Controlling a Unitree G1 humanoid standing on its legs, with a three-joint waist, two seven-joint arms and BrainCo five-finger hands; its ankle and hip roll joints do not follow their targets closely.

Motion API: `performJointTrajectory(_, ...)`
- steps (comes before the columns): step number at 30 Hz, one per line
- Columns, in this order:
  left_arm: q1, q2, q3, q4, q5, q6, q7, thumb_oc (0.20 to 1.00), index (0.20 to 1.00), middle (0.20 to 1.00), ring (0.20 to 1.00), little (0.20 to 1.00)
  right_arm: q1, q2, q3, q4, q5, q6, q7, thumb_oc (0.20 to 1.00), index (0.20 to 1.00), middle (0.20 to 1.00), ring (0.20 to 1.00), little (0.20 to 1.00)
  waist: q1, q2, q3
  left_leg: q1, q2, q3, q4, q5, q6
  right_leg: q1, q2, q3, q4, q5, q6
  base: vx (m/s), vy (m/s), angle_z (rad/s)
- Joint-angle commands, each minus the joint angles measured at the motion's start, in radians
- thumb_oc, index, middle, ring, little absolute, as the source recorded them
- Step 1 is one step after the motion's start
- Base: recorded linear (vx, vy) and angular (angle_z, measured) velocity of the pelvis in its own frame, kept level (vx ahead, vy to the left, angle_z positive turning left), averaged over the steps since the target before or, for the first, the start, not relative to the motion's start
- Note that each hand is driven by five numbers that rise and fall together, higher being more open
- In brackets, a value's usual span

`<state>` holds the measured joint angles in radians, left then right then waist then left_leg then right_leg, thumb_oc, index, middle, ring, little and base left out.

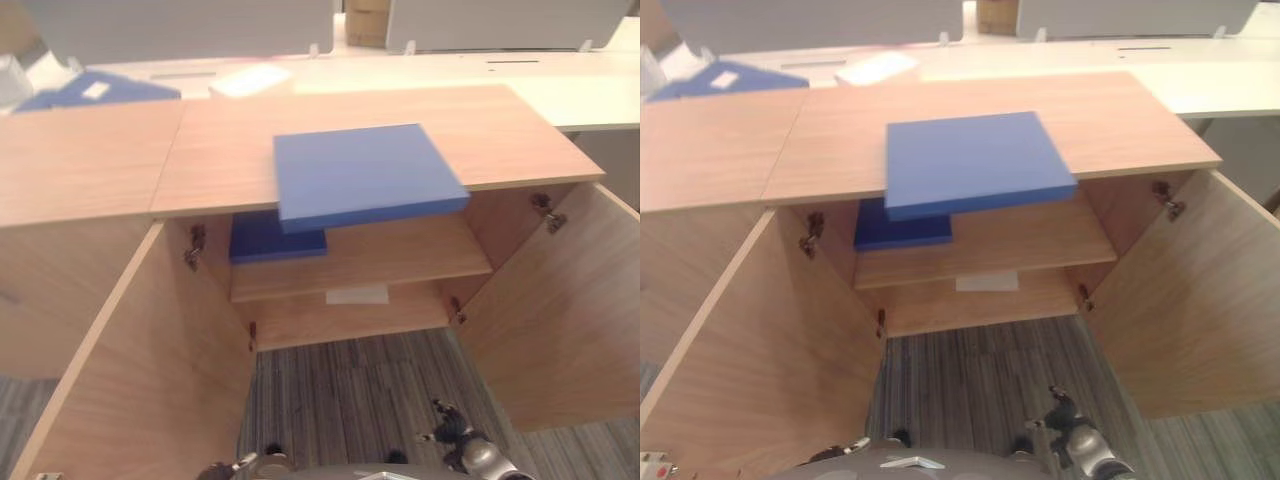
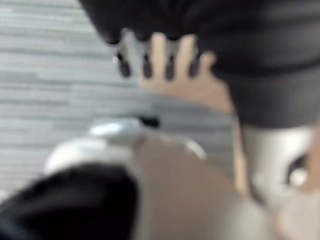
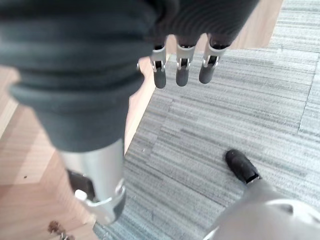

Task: Put the empty folder in the office cabinet

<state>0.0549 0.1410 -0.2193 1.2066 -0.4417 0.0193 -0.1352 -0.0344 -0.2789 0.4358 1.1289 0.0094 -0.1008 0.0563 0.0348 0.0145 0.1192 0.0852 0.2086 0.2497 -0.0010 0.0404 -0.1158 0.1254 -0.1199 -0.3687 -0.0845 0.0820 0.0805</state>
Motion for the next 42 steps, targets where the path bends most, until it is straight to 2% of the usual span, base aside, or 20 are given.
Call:
performJointTrajectory(1, -0.103, 0.025, -0.056, -0.002, 0.037, -0.135, 0.086, 1.0, 1.0, 1.0, 1.0, 1.0, -0.084, -0.009, 0.008, -0.021, -0.021, -0.01, 0.012, 1.0, 1.0, 1.0, 1.0, 1.0, -0.013, -0.007, 0.053, 0.022, 0.02, 0.031, -0.063, -0.007, 0.014, 0.007, -0.095, 0.02, 0.04, -0.08, 0.047, -0.01, -0.028, -0.04)
performJointTrajectory(3, -0.1, 0.035, -0.054, -0.003, 0.071, -0.203, 0.117, 1.0, 1.0, 1.0, 1.0, 1.0, -0.093, -0.011, 0.019, -0.014, -0.01, -0.015, 0.006, 1.0, 1.0, 1.0, 1.0, 1.0, -0.014, -0.007, 0.052, 0.029, 0.019, 0.023, -0.072, -0.01, 0.012, 0.011, -0.089, 0.018, 0.032, -0.083, 0.044, -0.01, 0.007, 0.1)
performJointTrajectory(6, -0.111, 0.069, -0.056, -0.037, 0.071, -0.276, 0.171, 1.0, 1.0, 1.0, 1.0, 1.0, -0.09, -0.025, 0.021, -0.023, -0.021, 0.0, 0.004, 1.0, 1.0, 1.0, 1.0, 1.0, -0.025, 0.009, 0.05, 0.039, 0.014, 0.021, -0.079, -0.009, 0.006, 0.016, -0.092, 0.02, 0.024, -0.079, 0.044, 0.0, 0.1, 0.1)
performJointTrajectory(8, -0.114, 0.079, -0.057, -0.057, 0.067, -0.289, 0.195, 1.0, 1.0, 1.0, 1.0, 1.0, -0.087, -0.03, 0.021, -0.028, -0.029, 0.003, 0.001, 1.0, 1.0, 1.0, 1.0, 1.0, -0.028, 0.014, 0.05, 0.041, 0.013, 0.019, -0.079, -0.01, 0.006, 0.018, -0.094, 0.022, 0.022, -0.078, 0.046, 0.01, 0.092, 0.1)
performJointTrajectory(11, -0.123, 0.119, -0.039, -0.171, 0.15, -0.332, 0.308, 1.0, 1.0, 1.0, 1.0, 1.0, -0.073, -0.043, 0.019, -0.053, -0.046, 0.024, -0.003, 1.0, 1.0, 1.0, 1.0, 1.0, -0.028, 0.028, 0.048, 0.047, 0.008, 0.017, -0.082, -0.009, 0.005, 0.024, -0.101, 0.022, 0.014, -0.071, 0.05, 0.01, 0.128, 0.0)
performJointTrajectory(12, -0.126, 0.152, -0.04, -0.253, 0.227, -0.331, 0.393, 1.0, 1.0, 1.0, 1.0, 1.0, -0.064, -0.052, 0.019, -0.064, -0.05, 0.026, -0.009, 1.0, 1.0, 1.0, 1.0, 1.0, -0.025, 0.032, 0.048, 0.049, 0.006, 0.015, -0.081, -0.008, 0.004, 0.027, -0.106, 0.02, 0.012, -0.066, 0.053, 0.0, 0.108, 0.03)
performJointTrajectory(15, -0.134, 0.225, -0.046, -0.401, 0.377, -0.323, 0.53, 1.0, 1.0, 1.0, 1.0, 1.0, -0.054, -0.07, 0.02, -0.085, -0.048, 0.037, -0.001, 1.0, 1.0, 1.0, 1.0, 1.0, -0.021, 0.033, 0.045, 0.052, 0.003, 0.016, -0.083, -0.011, 0.005, 0.032, -0.108, 0.018, 0.008, -0.063, 0.056, 0.0, 0.067, 0.07)
performJointTrajectory(19, -0.15, 0.323, -0.059, -0.56, 0.559, -0.283, 0.635, 1.0, 1.0, 1.0, 1.0, 1.0, -0.037, -0.094, 0.024, -0.123, -0.051, 0.047, 0.009, 1.0, 1.0, 1.0, 1.0, 1.0, -0.021, 0.029, 0.042, 0.055, 0.001, 0.017, -0.084, -0.017, 0.007, 0.035, -0.105, 0.028, 0.005, -0.064, 0.057, -0.01, 0.036, -0.01)
performJointTrajectory(24, -0.169, 0.397, -0.062, -0.668, 0.676, -0.257, 0.678, 1.0, 1.0, 1.0, 1.0, 1.0, -0.032, -0.108, 0.032, -0.136, -0.06, 0.046, 0.02, 1.0, 1.0, 1.0, 1.0, 1.0, -0.023, 0.027, 0.041, 0.058, 0.002, 0.019, -0.084, -0.021, 0.007, 0.036, -0.104, 0.034, 0.005, -0.066, 0.06, 0.0, 0.004, -0.01)
performJointTrajectory(25, -0.178, 0.446, -0.065, -0.74, 0.794, -0.248, 0.722, 1.0, 1.0, 1.0, 1.0, 1.0, -0.027, -0.115, 0.032, -0.151, -0.056, 0.056, 0.024, 1.0, 1.0, 1.0, 1.0, 1.0, -0.023, 0.025, 0.04, 0.059, 0.001, 0.022, -0.085, -0.025, 0.007, 0.037, -0.104, 0.035, 0.003, -0.067, 0.063, 0.0, 0.0, 0.0)
performJointTrajectory(27, -0.179, 0.451, -0.065, -0.746, 0.809, -0.251, 0.729, 1.0, 1.0, 1.0, 1.0, 1.0, -0.026, -0.115, 0.031, -0.152, -0.056, 0.055, 0.024, 1.0, 1.0, 1.0, 1.0, 1.0, -0.023, 0.024, 0.04, 0.06, 0.001, 0.022, -0.086, -0.025, 0.007, 0.038, -0.104, 0.035, 0.003, -0.067, 0.063, 0.0, 0.0, 0.0)
performJointTrajectory(32, -0.197, 0.517, -0.065, -0.862, 1.017, -0.234, 0.832, 1.0, 1.0, 1.0, 1.0, 1.0, -0.013, -0.114, 0.031, -0.161, -0.052, 0.057, 0.024, 1.0, 1.0, 1.0, 1.0, 1.0, -0.024, 0.017, 0.034, 0.063, 0.001, 0.023, -0.086, -0.033, 0.007, 0.042, -0.103, 0.036, 0.0, -0.069, 0.068, 0.0, 0.0, 0.0)
performJointTrajectory(33, -0.197, 0.517, -0.065, -0.862, 1.017, -0.234, 0.832, 1.0, 1.0, 1.0, 1.0, 1.0, -0.013, -0.114, 0.031, -0.161, -0.052, 0.057, 0.024, 1.0, 1.0, 1.0, 1.0, 1.0, -0.024, 0.017, 0.034, 0.063, 0.001, 0.023, -0.086, -0.033, 0.007, 0.042, -0.103, 0.036, 0.0, -0.069, 0.068, 0.0, 0.0, 0.0)
performJointTrajectory(37, -0.219, 0.553, -0.083, -0.889, 1.159, -0.235, 0.95, 1.0, 1.0, 1.0, 1.0, 1.0, -0.005, -0.104, 0.03, -0.152, -0.054, 0.047, 0.02, 1.0, 1.0, 1.0, 1.0, 1.0, -0.026, 0.011, 0.025, 0.067, 0.0, 0.024, -0.086, -0.042, 0.007, 0.046, -0.103, 0.037, -0.003, -0.07, 0.074, 0.02, -0.005, 0.0)
performJointTrajectory(42, -0.233, 0.557, -0.104, -0.896, 1.206, -0.249, 1.002, 1.0, 1.0, 1.0, 1.0, 1.0, -0.003, -0.095, 0.03, -0.146, -0.045, 0.051, 0.014, 1.0, 1.0, 1.0, 1.0, 1.0, -0.028, 0.007, 0.022, 0.07, 0.0, 0.025, -0.086, -0.048, 0.006, 0.047, -0.102, 0.04, -0.003, -0.071, 0.078, 0.0, 0.0, 0.0)
